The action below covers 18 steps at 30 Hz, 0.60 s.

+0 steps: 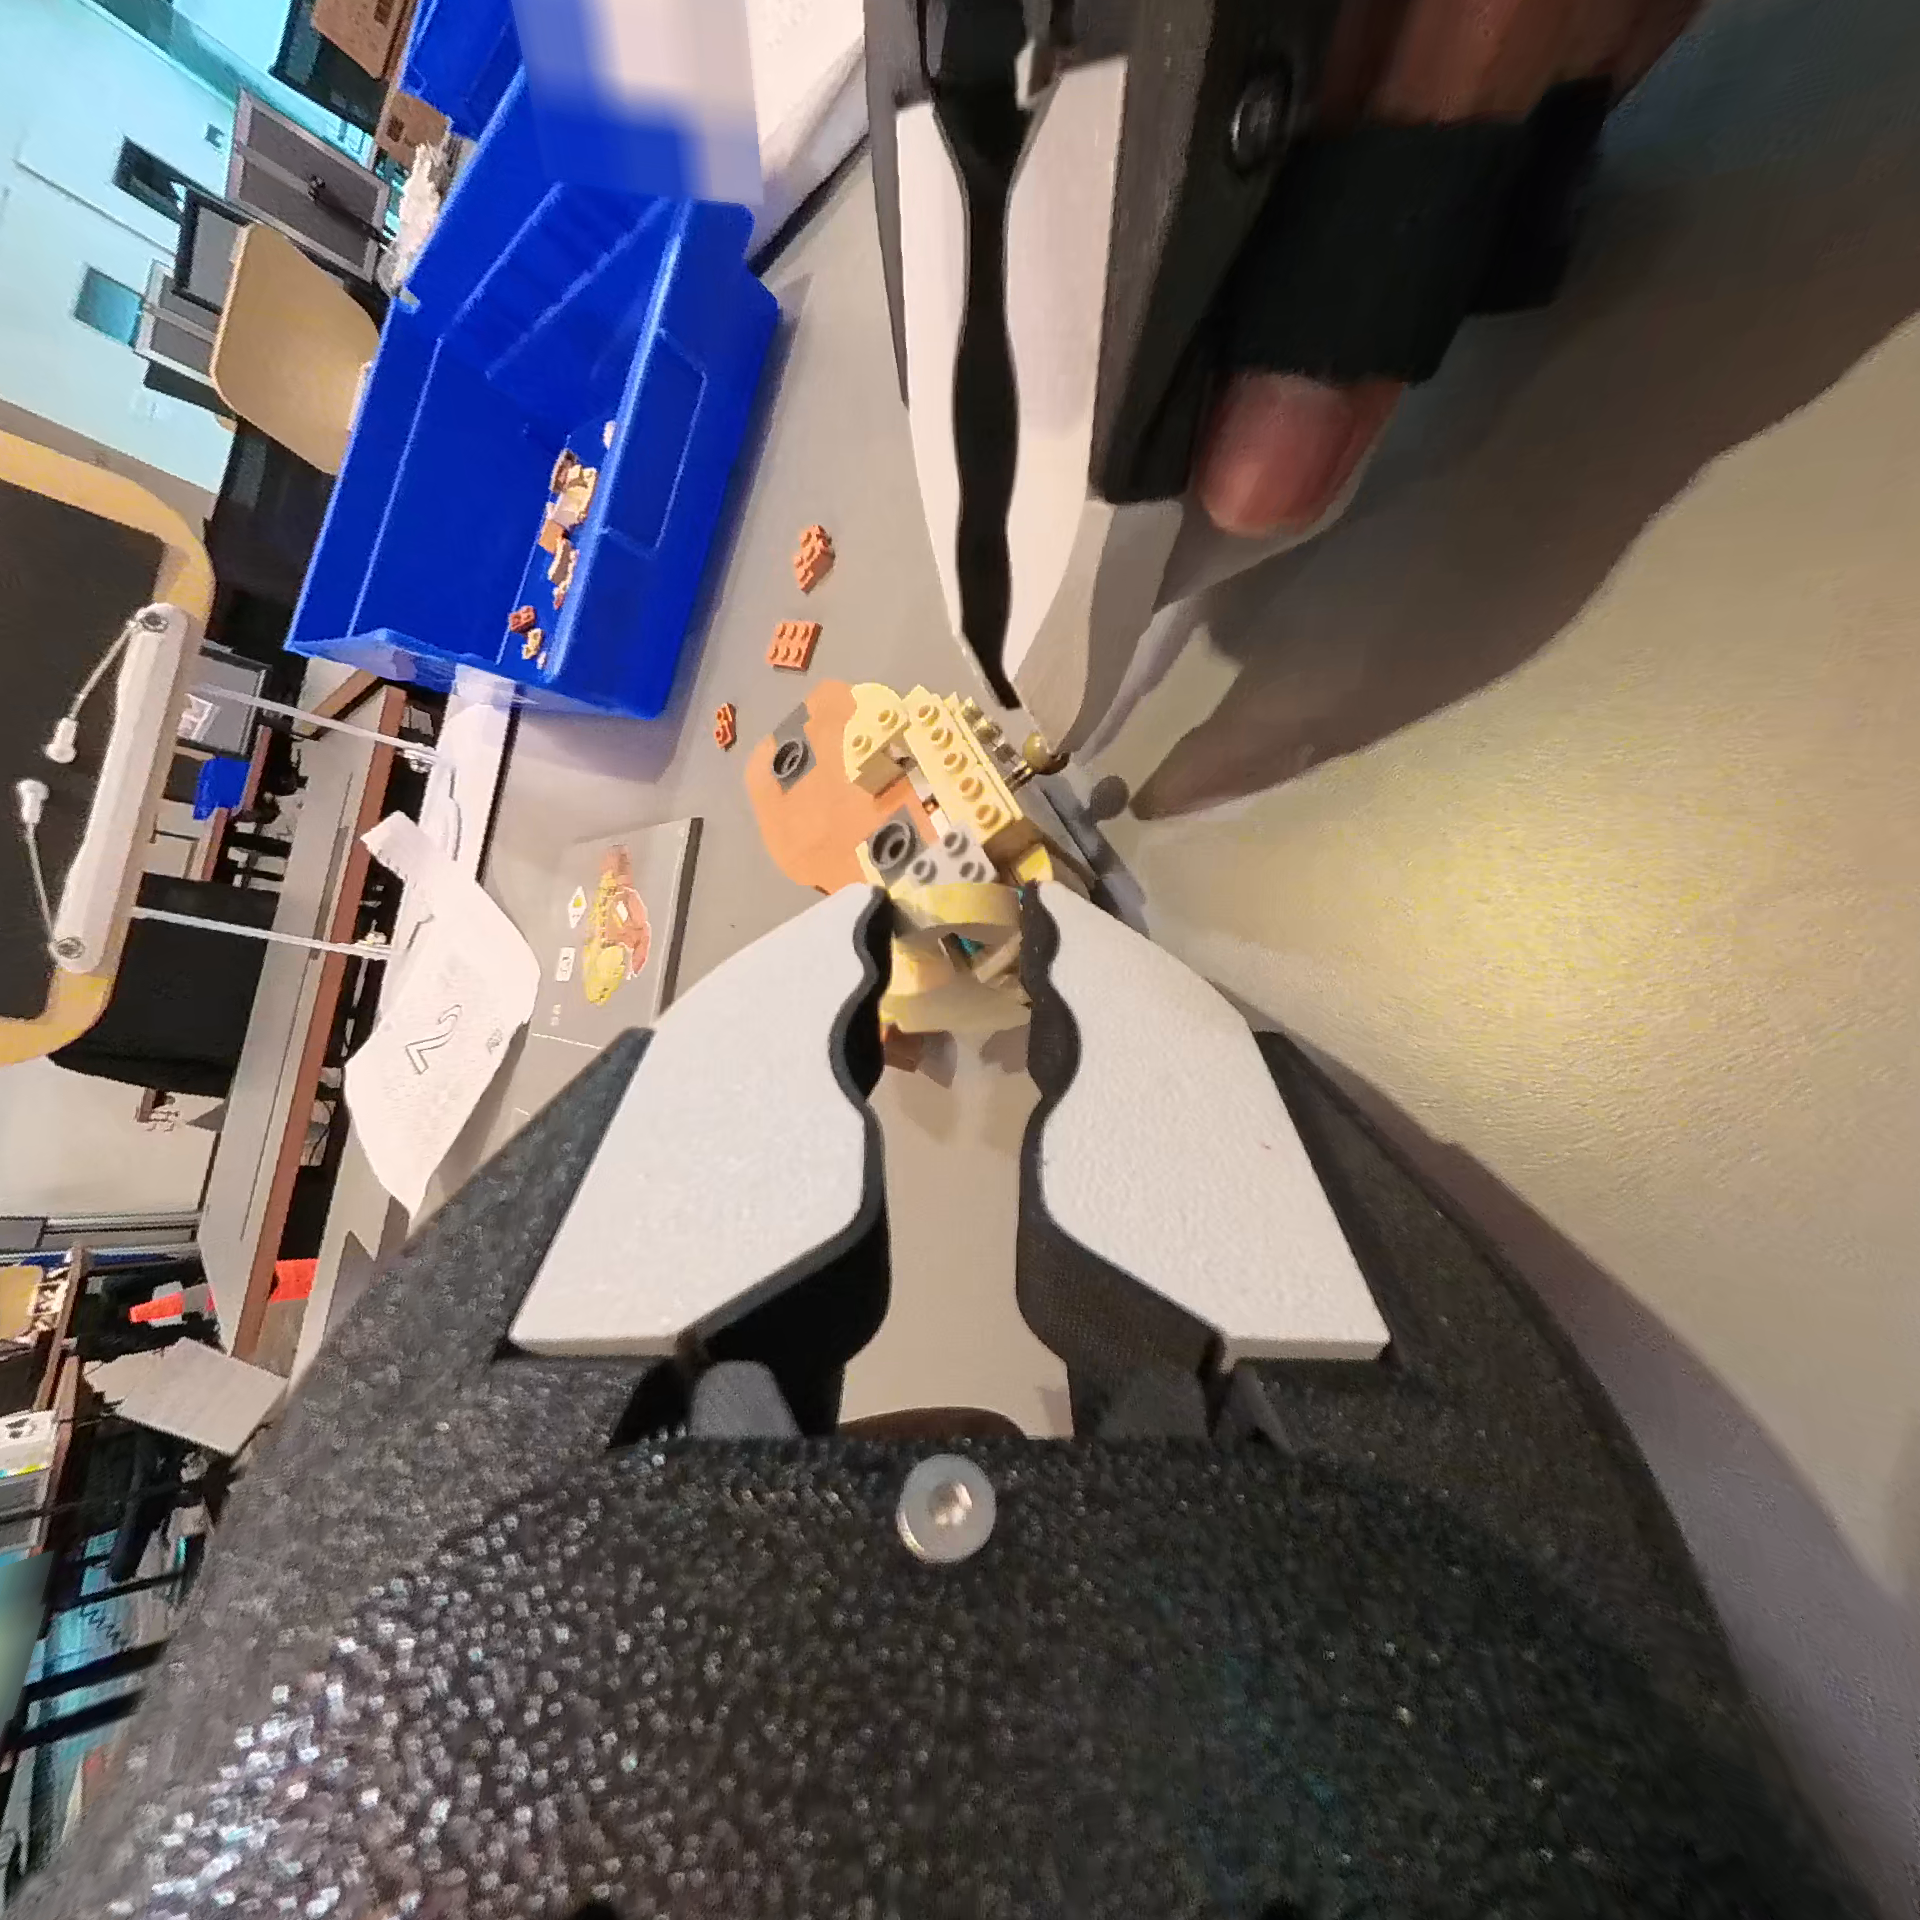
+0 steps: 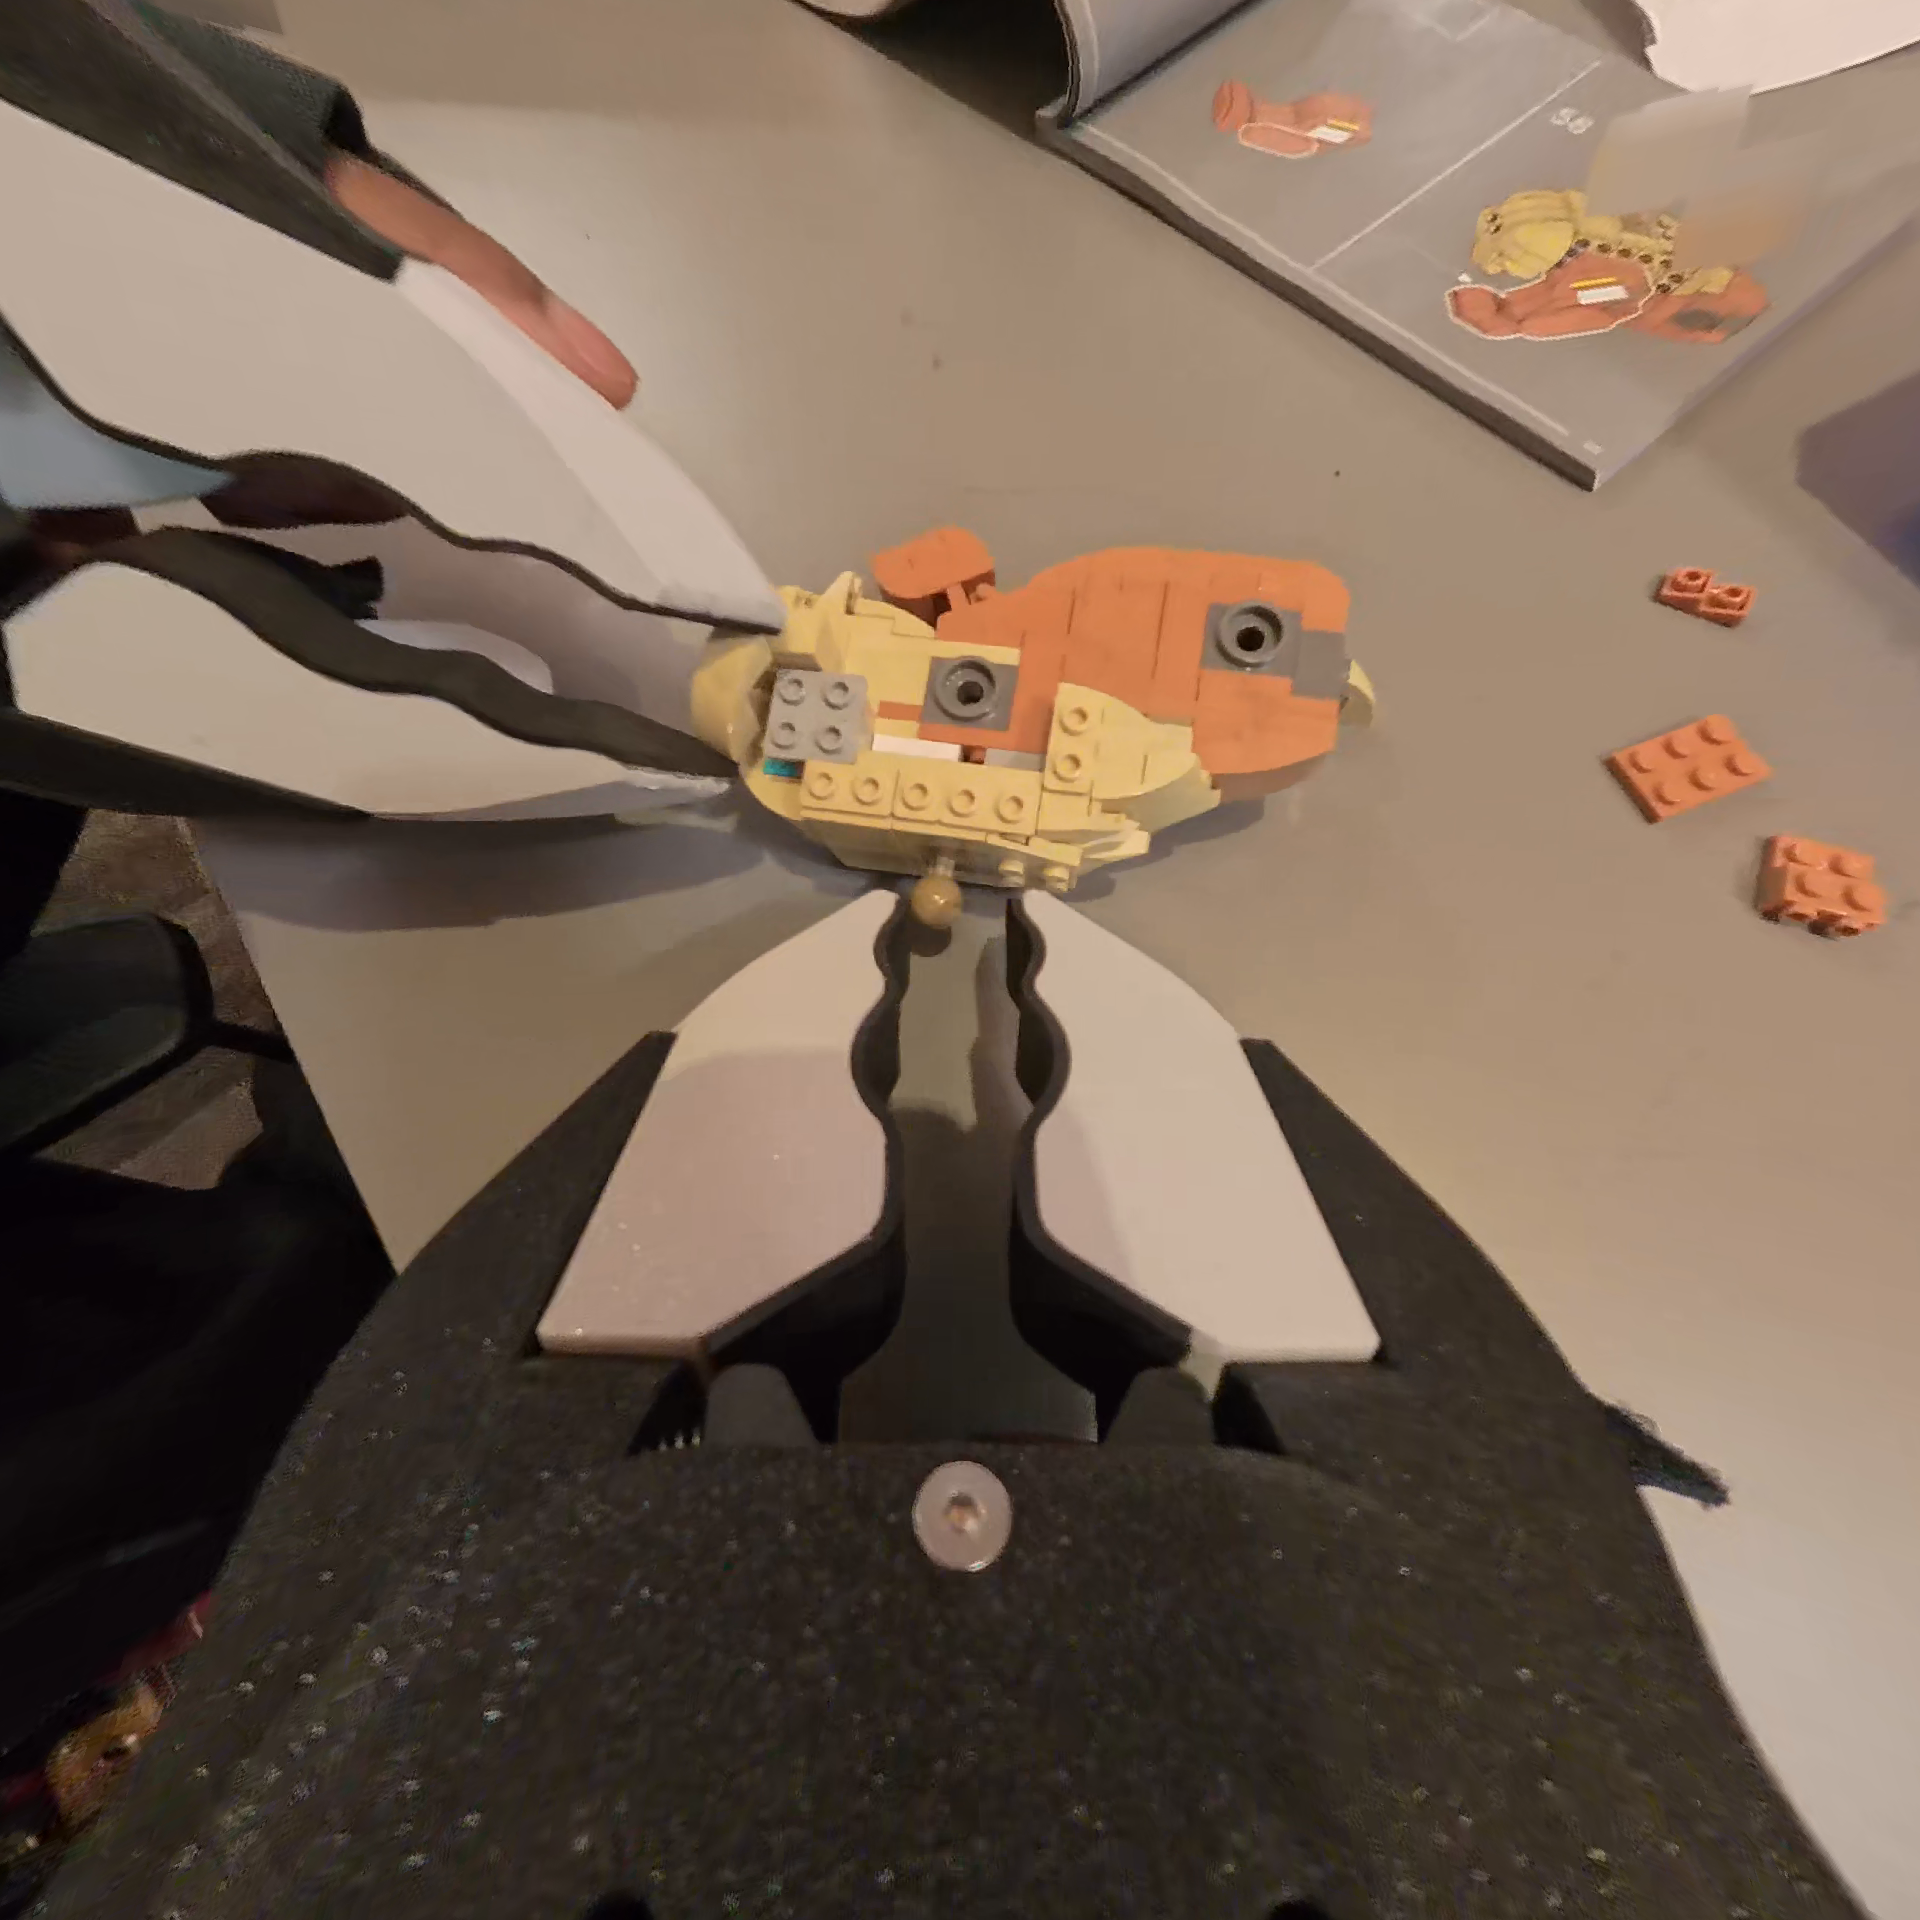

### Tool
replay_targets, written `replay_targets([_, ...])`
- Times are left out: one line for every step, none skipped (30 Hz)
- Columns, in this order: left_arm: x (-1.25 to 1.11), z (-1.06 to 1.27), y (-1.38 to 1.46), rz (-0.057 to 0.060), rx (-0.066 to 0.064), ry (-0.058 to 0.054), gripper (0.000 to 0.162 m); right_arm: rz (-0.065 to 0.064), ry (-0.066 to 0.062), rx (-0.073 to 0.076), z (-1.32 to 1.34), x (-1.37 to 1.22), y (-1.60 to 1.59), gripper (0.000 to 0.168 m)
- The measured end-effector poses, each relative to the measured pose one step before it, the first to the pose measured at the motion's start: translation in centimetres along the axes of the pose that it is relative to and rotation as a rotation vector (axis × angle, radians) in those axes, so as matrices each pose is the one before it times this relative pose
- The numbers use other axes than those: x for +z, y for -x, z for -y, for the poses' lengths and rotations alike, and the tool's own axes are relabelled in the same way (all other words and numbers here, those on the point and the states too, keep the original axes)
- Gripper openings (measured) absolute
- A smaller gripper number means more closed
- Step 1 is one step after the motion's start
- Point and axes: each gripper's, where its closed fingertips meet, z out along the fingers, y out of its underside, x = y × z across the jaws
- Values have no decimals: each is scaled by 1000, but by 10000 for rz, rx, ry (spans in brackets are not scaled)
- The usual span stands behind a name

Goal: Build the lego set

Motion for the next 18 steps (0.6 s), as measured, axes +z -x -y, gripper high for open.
replay_targets([-15,54,12,-40,24,-51,23,10,121,-82,-122,169,-3,17])
replay_targets([-6,27,12,-48,29,-39,23,81,142,-58,-148,196,88,17])
replay_targets([-5,14,16,-46,41,-33,23,81,125,-47,-136,191,92,17])
replay_targets([11,-14,-14,-63,49,-26,23,40,91,-44,-105,165,25,17])
replay_targets([-3,-35,-18,-73,56,-22,23,35,77,-44,-50,122,14,17])
replay_targets([-4,-46,-3,-68,71,-30,23,25,33,-74,22,81,6,16])
replay_targets([-15,-33,27,-57,70,-45,23,-2,10,-97,42,40,-57,14])
replay_targets([-36,24,24,-78,62,-78,23,30,32,-108,17,56,-57,12])
replay_targets([-51,96,15,-96,39,-129,23,57,48,-123,-7,54,-44,10])
replay_targets([-60,147,0,-124,31,-157,23,74,35,-153,13,35,-52,10])
replay_targets([-52,151,14,-111,43,-156,23,90,35,-160,19,9,-76,10])
replay_targets([-45,107,59,-84,60,-128,23,106,47,-191,6,20,-71,10])
replay_targets([-32,62,126,-46,53,-79,23,105,61,-193,-2,-11,-110,10])
replay_targets([-11,1,147,-50,36,-25,23,123,72,-225,-5,-7,-105,10])
replay_targets([0,4,111,-78,50,-26,23,142,61,-305,11,6,-73,10])
replay_targets([24,33,34,-121,54,-76,23,136,28,-316,17,20,-91,10])
replay_targets([33,74,3,-145,24,-109,23,137,5,-256,39,29,-124,10])
replay_targets([62,61,-14,-160,-4,-108,23,158,-26,-197,36,38,-126,10])
